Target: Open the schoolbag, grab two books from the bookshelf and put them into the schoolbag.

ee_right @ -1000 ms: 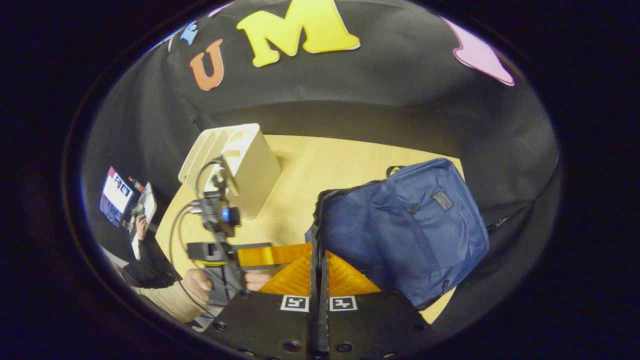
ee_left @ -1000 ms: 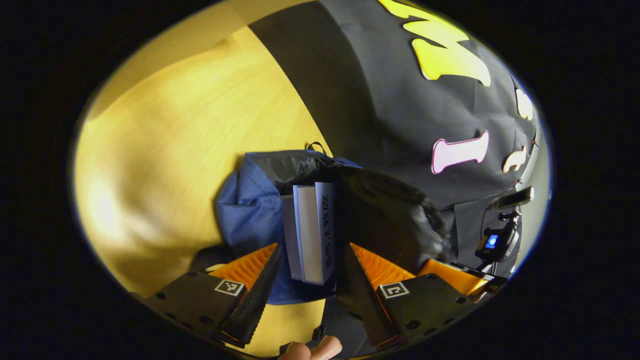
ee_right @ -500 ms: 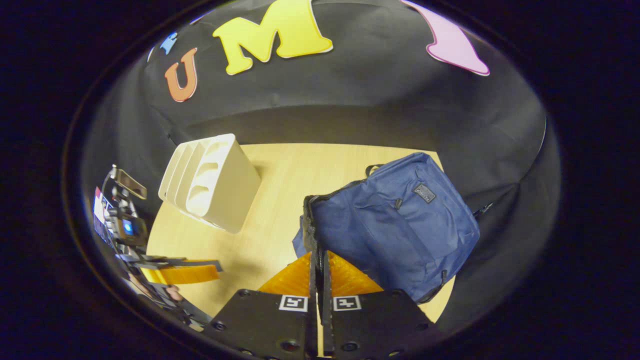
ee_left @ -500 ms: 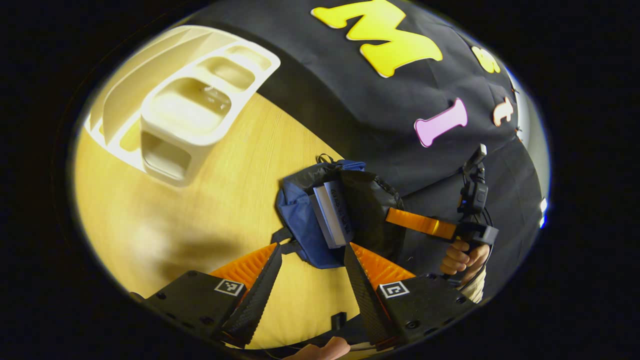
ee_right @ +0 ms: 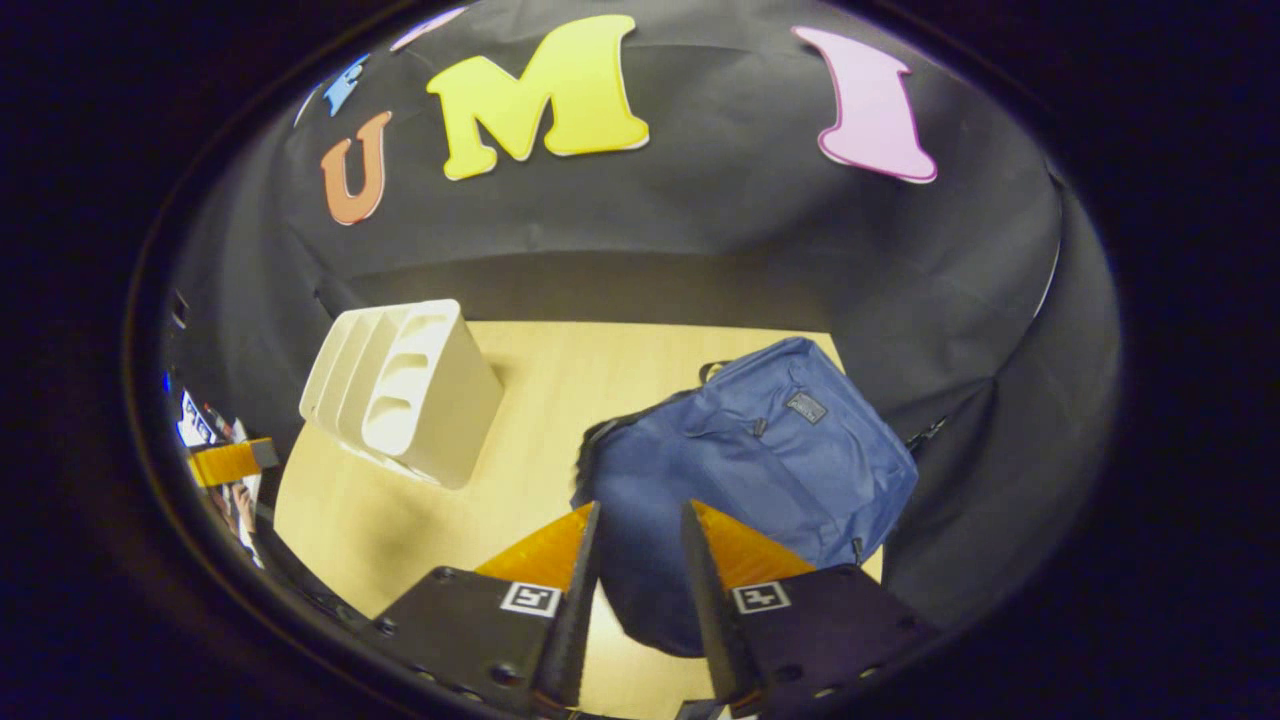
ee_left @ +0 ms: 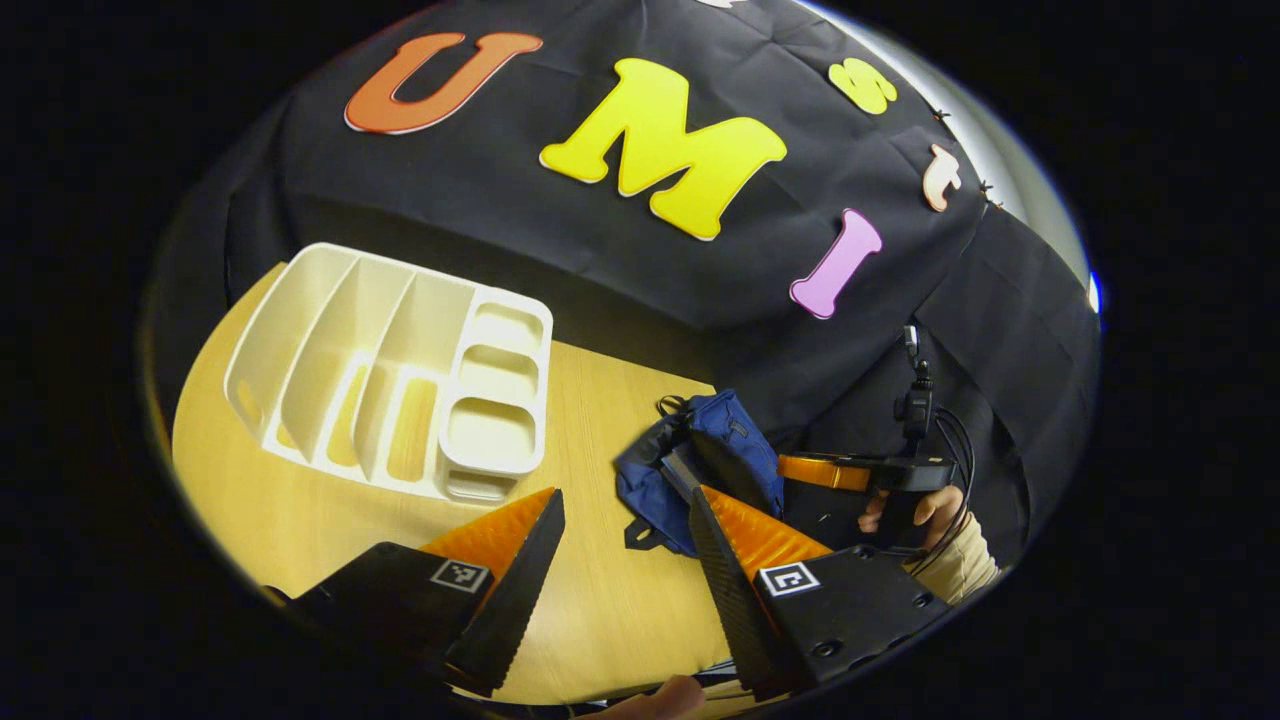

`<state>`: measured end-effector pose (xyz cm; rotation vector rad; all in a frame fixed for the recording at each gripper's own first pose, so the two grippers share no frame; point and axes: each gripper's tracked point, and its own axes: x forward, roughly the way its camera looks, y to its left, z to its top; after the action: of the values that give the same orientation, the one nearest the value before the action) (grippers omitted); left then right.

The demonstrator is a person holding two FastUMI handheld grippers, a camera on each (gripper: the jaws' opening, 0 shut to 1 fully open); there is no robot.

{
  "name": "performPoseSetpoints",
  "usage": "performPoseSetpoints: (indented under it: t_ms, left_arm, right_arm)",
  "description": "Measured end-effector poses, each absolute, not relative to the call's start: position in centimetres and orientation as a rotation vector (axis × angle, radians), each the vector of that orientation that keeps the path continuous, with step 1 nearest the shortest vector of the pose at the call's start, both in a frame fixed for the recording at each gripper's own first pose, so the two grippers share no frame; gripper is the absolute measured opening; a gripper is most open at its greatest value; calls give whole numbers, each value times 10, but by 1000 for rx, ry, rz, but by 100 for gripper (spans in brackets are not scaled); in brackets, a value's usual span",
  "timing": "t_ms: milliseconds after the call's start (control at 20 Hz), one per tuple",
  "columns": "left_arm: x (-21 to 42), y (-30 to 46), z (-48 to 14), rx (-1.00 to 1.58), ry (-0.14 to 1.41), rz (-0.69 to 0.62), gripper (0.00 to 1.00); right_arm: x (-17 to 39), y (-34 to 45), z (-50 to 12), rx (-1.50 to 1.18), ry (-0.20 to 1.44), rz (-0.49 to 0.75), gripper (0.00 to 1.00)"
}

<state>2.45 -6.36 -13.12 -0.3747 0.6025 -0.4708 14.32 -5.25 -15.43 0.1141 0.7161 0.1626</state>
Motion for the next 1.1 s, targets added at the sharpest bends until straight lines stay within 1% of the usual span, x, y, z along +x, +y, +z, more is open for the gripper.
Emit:
performPoseSetpoints:
  t_ms: [100, 150, 200, 250, 350, 450, 600, 650, 700, 800, 850, 900, 950, 1100]
  left_arm:
    - [24, -37, -117, -251, 545, -426, 83]
    - [23, -23, -109, -186, 516, -400, 83]
    - [23, -5, -100, -117, 483, -356, 83]
    - [28, 13, -87, -60, 435, -303, 83]
    - [21, 33, -63, 39, 357, -248, 82]
    - [20, 53, -44, 114, 285, -188, 82]
    - [18, 71, -13, 167, 210, -85, 82]
    - [16, 72, -3, 170, 189, -76, 83]
    - [11, 74, 7, 167, 155, -58, 83]
    - [2, 71, 32, 158, 82, -40, 82]
    - [0, 68, 44, 142, 48, -31, 81]
    - [-2, 62, 53, 121, 21, -48, 80]
    - [-2, 56, 60, 95, 3, -46, 80]
    - [-4, 44, 65, -11, -1, -56, 80]
  right_arm:
    - [134, -48, -134, 124, 662, 159, 59]
    - [129, -45, -125, 127, 636, 157, 72]
    - [124, -43, -115, 127, 608, 154, 75]
    - [118, -42, -105, 125, 578, 137, 84]
    - [107, -38, -82, 116, 512, 107, 92]
    - [91, -33, -58, 119, 447, 79, 96]
    - [63, -23, -32, 119, 376, 59, 96]
    - [58, -24, -23, 126, 345, 35, 99]
    - [52, -26, -15, 137, 318, 13, 96]
    - [39, -30, 2, 175, 253, -30, 96]
    - [31, -31, 9, 188, 222, -43, 98]
    - [25, -33, 17, 192, 190, -51, 99]
    - [20, -38, 23, 191, 160, -66, 96]
    - [8, -42, 35, 182, 103, -89, 96]
